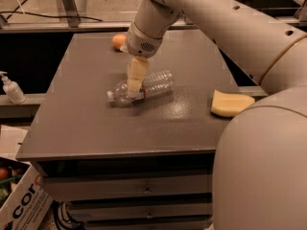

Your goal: Knock water bottle over

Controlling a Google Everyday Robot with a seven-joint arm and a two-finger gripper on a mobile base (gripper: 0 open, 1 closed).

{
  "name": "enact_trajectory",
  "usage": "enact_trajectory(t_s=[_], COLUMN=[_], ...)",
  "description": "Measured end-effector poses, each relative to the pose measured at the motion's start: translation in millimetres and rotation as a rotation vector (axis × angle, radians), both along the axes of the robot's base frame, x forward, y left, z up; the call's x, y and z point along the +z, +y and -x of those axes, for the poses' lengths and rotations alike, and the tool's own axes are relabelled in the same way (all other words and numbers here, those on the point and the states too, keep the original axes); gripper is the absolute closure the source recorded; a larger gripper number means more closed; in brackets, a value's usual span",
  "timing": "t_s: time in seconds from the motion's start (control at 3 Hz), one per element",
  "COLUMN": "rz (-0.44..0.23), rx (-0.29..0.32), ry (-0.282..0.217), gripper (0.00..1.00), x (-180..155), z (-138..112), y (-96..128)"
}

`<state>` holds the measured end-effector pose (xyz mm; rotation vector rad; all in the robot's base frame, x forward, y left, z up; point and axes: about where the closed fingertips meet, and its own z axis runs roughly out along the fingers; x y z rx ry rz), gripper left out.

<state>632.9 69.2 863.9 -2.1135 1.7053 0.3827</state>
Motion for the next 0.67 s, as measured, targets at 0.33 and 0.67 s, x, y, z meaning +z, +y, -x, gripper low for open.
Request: enact_trajectory(t_s=[0.33, 0.67], rz=[-0.128, -0.323], rx=[-0.049, -0.116], ry=[0.001, 0.003], gripper=[0.0, 0.0], x=[7.6, 19.7], z=[0.7, 3.1], y=[1.5, -6.6])
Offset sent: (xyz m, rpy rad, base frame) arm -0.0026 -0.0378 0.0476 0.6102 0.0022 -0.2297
